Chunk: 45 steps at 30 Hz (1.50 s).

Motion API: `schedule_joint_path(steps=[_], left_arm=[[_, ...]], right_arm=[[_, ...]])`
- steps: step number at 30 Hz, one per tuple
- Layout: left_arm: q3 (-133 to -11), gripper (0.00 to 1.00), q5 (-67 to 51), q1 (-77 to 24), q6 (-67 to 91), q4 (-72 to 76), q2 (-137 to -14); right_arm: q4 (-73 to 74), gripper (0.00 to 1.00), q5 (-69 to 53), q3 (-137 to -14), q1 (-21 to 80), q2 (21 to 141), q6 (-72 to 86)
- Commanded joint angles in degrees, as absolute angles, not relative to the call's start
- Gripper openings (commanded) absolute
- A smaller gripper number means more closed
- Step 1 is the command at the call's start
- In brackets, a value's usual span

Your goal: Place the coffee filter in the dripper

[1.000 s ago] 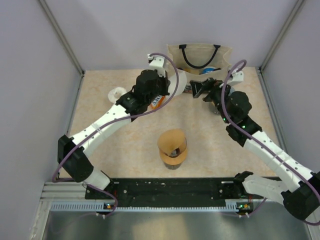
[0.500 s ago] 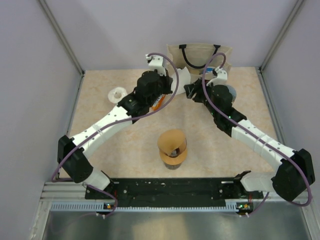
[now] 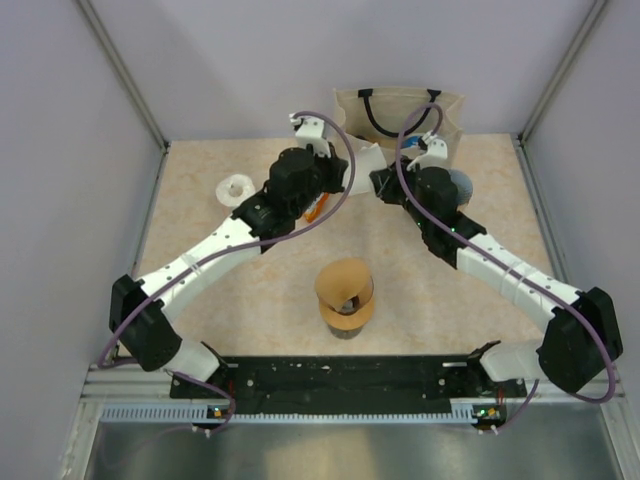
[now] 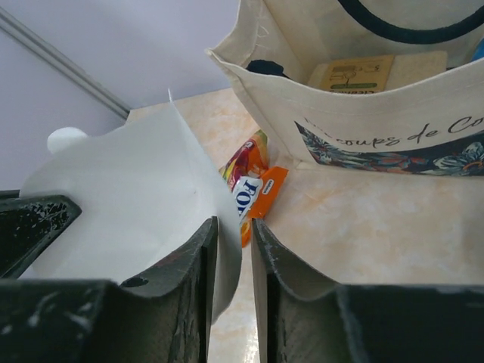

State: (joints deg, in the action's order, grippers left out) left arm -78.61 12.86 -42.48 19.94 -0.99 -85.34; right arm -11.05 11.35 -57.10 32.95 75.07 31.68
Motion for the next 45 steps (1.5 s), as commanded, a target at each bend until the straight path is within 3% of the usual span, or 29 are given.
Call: schedule_joint_path(steps=[1, 6, 12, 21, 22, 26, 31, 33, 37, 45], left_arm=[[-77.5, 0.0, 13.7, -42.6, 19.7, 3.6, -81.7], [-76.6, 0.0, 20.0, -42.6, 15.8, 2.5, -80.8], [-75.6, 0.0, 22.0, -42.5, 13.2, 0.5, -80.1], [-77.3, 0.0, 15.0, -42.5, 13.7, -2.7, -81.8], [-77.8, 0.03, 13.1, -42.5, 13.8, -2.8, -82.2], [-79.4, 0.61, 0.4, -42.5, 12.1, -5.0, -82.5], [-78.0, 0.93, -6.8, -42.5, 12.2, -4.4, -78.7], [-75.6, 0.99, -8.6, -42.5, 12.0, -3.1, -76.1], [-71.2, 0.99, -8.4, -42.3, 12.3, -1.1, -70.8], [-64.6, 0.99, 3.0, -41.7, 14.0, -0.8, -66.1]], right_arm=[[-12.4, 0.21, 10.4, -60.4, 33.4, 75.6, 31.8], [-9.8, 0.0, 9.0, -59.3, 32.2, 74.0, 30.3], [-6.2, 0.0, 7.6, -58.4, 30.1, 71.6, 28.1], [-1.9, 0.0, 6.3, -60.2, 30.1, 71.3, 24.9], [-1.4, 0.0, 6.2, -60.6, 30.0, 71.6, 24.6], [1.5, 0.0, 5.4, -63.0, 29.0, 72.3, 23.9], [7.9, 0.0, 1.3, -66.3, 22.2, 72.2, 24.3], [10.0, 0.0, 1.7, -67.1, 20.0, 71.3, 22.9], [19.3, 0.0, -1.2, -70.7, 13.0, 70.5, 22.2], [27.8, 0.0, -4.9, -73.1, 2.4, 70.3, 22.0]])
